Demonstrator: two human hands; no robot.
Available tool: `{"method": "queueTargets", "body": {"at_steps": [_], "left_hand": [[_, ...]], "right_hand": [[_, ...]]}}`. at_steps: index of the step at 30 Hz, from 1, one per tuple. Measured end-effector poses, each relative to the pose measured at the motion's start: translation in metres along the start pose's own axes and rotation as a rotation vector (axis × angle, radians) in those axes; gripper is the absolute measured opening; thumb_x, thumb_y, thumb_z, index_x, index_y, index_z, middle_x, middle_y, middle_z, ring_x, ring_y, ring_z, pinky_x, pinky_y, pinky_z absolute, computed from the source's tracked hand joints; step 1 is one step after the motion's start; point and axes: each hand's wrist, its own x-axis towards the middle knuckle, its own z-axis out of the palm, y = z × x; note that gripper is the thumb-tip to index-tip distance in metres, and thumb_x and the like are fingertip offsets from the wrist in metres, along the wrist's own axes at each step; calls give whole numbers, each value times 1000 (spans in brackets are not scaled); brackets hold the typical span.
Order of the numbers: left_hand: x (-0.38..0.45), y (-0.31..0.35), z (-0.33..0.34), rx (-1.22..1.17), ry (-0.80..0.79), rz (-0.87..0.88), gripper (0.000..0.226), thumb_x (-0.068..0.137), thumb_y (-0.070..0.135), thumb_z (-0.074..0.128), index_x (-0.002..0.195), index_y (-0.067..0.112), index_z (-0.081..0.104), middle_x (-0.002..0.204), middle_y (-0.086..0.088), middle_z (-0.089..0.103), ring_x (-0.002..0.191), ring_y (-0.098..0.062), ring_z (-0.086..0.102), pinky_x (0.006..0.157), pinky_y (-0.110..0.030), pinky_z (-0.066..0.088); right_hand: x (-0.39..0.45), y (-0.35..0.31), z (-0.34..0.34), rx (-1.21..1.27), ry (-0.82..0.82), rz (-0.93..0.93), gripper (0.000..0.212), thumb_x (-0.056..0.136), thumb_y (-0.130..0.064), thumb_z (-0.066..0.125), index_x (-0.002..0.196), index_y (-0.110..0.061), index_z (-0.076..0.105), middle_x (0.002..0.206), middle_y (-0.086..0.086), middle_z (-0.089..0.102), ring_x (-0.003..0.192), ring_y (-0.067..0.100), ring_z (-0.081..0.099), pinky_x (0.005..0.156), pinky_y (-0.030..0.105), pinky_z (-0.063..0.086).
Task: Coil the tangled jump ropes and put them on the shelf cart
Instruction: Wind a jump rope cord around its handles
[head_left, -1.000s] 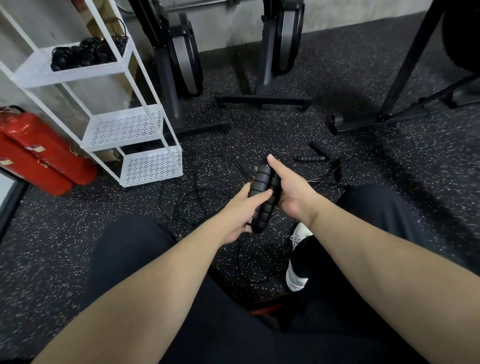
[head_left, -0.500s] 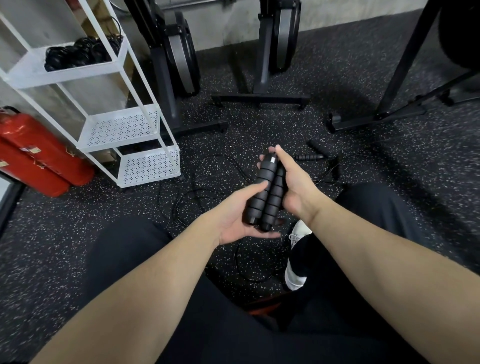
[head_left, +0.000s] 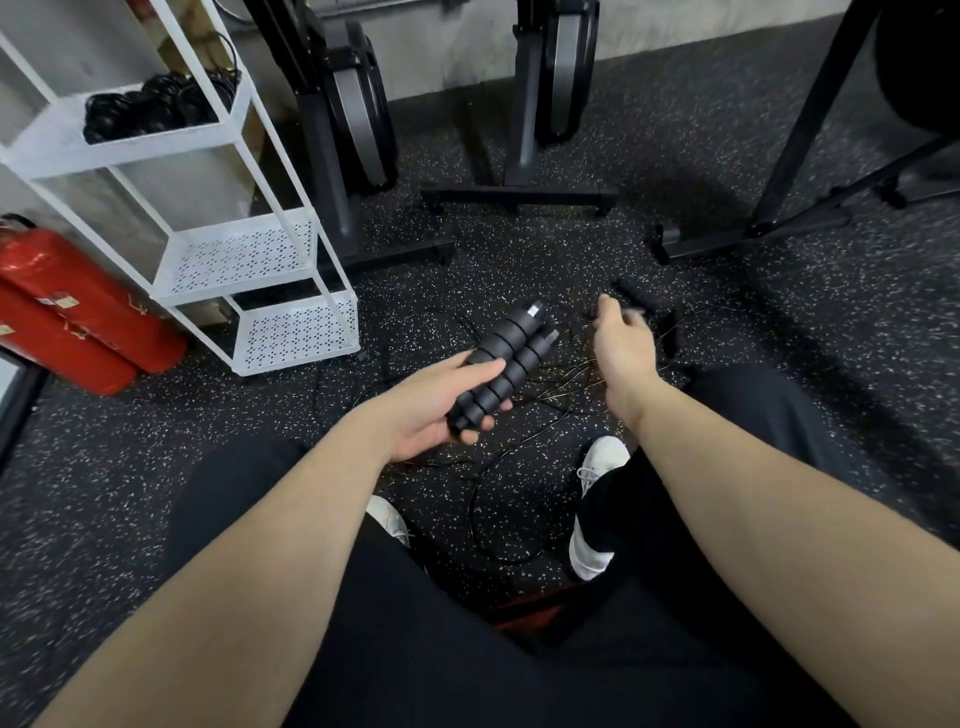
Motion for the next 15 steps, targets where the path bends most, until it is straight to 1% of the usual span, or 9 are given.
{"method": "queueTargets", "body": {"at_steps": [1, 3, 5, 6, 8, 9, 10, 12, 15], "left_hand": [[-2, 1, -2, 23, -8, -15, 32, 104, 38, 57, 132, 23, 59, 96, -11, 68, 67, -17, 56, 52, -25, 38], [-5, 3, -2, 47, -24, -56, 43, 104, 50, 48, 127, 16, 63, 95, -13, 69, 65, -18, 55, 51, -25, 37], [-7, 4, -3, 34, -38, -90, 53, 106, 53, 39, 121, 10, 67, 95, -15, 70, 65, -20, 55, 51, -26, 36], [-8, 4, -4, 25, -42, -93, 53, 108, 49, 37, 120, 8, 67, 95, -17, 70, 65, -20, 54, 51, -27, 36], [-9, 3, -9, -3, -31, -72, 47, 109, 42, 38, 126, 6, 64, 98, -17, 70, 66, -20, 55, 51, -27, 37], [-9, 2, -12, -17, -24, -47, 44, 109, 39, 41, 131, 8, 61, 100, -18, 71, 67, -20, 56, 52, -27, 38], [-8, 1, -16, -18, -21, -18, 39, 108, 37, 45, 137, 13, 58, 103, -18, 71, 69, -19, 57, 53, -26, 40], [-8, 0, -22, 13, -31, 18, 37, 105, 32, 54, 143, 27, 54, 110, -17, 71, 74, -17, 58, 59, -27, 44], [-8, -2, -22, 79, -38, 26, 40, 103, 31, 59, 142, 30, 52, 117, -15, 71, 78, -15, 58, 69, -30, 47]], "right_hand": [[0, -2, -1, -51, 3, -98, 42, 100, -55, 46, 122, -22, 62, 108, -3, 60, 100, 17, 55, 88, 34, 40], [-6, -7, 1, -192, -105, -261, 45, 101, -57, 42, 128, -27, 64, 126, -7, 55, 118, 13, 50, 98, 32, 34], [-13, -8, 4, -219, -249, -273, 54, 103, -62, 35, 126, -26, 68, 130, -9, 55, 121, 9, 47, 100, 30, 30], [-17, -9, 5, -218, -288, -211, 59, 102, -65, 32, 124, -25, 69, 123, -8, 58, 116, 10, 49, 98, 30, 30], [-18, -7, 5, -244, -290, -135, 66, 100, -71, 30, 111, -20, 71, 98, -5, 63, 97, 14, 55, 91, 33, 35], [-16, -6, 4, -294, -273, -160, 66, 98, -73, 30, 93, -19, 69, 84, -4, 62, 86, 15, 56, 85, 35, 39], [-15, -5, 4, -333, -251, -195, 62, 98, -73, 31, 78, -20, 59, 73, -2, 58, 74, 16, 54, 78, 36, 40], [-13, -3, 5, -349, -202, -261, 58, 100, -67, 37, 69, -19, 43, 64, 0, 47, 63, 17, 44, 67, 34, 36], [-11, -7, 5, -263, -149, -284, 54, 100, -60, 45, 66, -20, 37, 61, 0, 38, 58, 14, 35, 61, 33, 29]]}}
